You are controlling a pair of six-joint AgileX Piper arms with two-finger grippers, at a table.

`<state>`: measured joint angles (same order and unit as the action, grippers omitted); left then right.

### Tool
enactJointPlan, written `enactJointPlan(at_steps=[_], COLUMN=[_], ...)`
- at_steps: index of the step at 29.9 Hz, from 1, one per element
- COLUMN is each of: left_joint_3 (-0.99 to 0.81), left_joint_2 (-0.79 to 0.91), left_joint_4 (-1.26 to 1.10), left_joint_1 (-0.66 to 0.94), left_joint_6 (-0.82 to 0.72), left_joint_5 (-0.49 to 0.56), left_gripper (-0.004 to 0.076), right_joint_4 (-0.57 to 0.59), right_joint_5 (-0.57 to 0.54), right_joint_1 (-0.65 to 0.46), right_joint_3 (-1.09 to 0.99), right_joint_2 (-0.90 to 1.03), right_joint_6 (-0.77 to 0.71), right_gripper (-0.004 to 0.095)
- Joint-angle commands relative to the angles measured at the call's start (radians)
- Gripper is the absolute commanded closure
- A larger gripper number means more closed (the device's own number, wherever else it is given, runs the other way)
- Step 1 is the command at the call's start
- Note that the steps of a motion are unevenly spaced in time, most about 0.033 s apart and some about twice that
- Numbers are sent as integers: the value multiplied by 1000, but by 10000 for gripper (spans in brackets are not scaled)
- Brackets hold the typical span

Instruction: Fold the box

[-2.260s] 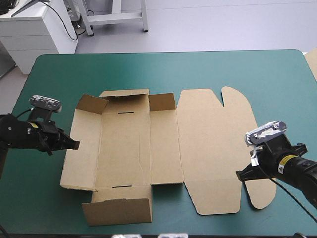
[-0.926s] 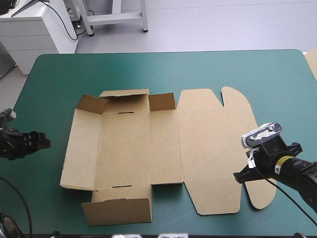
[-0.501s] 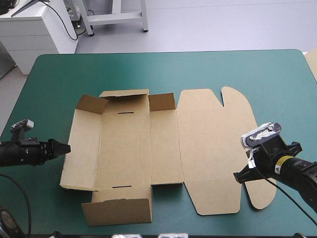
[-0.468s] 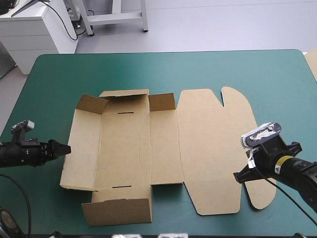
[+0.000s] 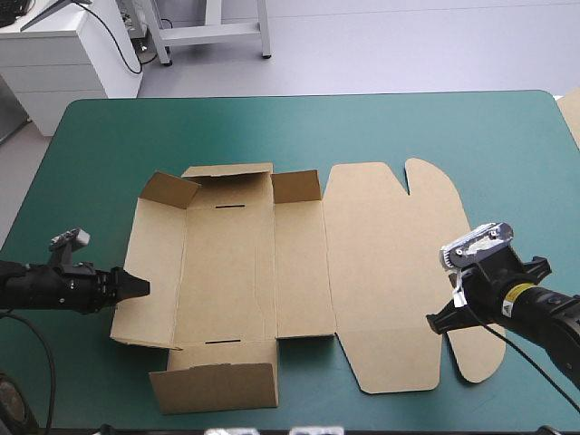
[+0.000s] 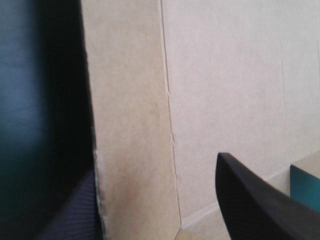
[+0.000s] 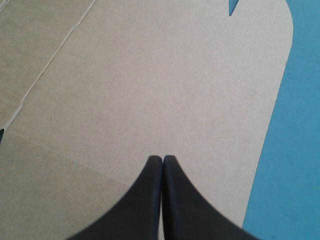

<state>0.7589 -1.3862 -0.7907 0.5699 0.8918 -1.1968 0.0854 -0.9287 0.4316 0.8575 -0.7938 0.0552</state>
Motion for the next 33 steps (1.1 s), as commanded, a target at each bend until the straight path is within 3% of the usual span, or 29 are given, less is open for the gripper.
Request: enactJointPlan(at_steps=[1, 11, 15, 24, 33], left_joint_3=[17, 17, 17, 17, 17], left_joint_2=[-26, -141, -154, -156, -154], left_joint_4=[-24, -31, -31, -36, -115], left_joint_1=[-65, -82, -82, -82, -82], left_joint_6=[-20, -39, -39, -39, 88], left_joint_5=[-28, -24, -20, 22, -28], left_gripper=[265, 280, 372, 717, 730], right_joint_4=[-3, -27, -41, -52, -56], right_joint_5=[55, 55, 55, 51, 49], right_joint_1=[-7, -7, -7, -7, -7], right_joint_3=[27, 27, 27, 27, 27], right_joint_2=[7, 7, 7, 7, 7], right_joint_6=[9, 9, 9, 9, 9], right_gripper=[929, 929, 929, 929, 929])
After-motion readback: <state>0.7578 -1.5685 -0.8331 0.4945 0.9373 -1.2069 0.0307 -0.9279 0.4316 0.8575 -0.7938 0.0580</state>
